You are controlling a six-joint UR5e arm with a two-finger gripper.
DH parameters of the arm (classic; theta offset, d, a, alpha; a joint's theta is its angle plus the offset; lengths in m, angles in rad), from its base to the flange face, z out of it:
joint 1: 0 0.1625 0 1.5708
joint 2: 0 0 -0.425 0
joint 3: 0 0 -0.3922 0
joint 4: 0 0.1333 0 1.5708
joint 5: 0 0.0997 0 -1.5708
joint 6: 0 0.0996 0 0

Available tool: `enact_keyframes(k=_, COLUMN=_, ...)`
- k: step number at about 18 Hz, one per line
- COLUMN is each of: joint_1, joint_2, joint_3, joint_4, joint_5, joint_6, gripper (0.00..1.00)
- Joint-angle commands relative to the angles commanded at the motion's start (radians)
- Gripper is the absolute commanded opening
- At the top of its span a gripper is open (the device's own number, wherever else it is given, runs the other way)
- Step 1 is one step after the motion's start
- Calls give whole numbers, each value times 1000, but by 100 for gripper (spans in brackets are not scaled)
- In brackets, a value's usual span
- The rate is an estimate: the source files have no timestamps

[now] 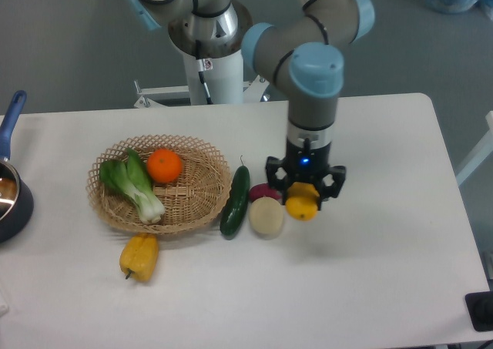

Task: Pick up the mango from the basket
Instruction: 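Lift the held mango up out of the basket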

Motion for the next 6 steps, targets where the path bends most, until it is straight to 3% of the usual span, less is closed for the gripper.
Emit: enact_keyframes(k=6, joint_1=-31, joint_2=-15, joint_3=26, joint_4=-3, joint_5=113, joint_6=46, gripper=26)
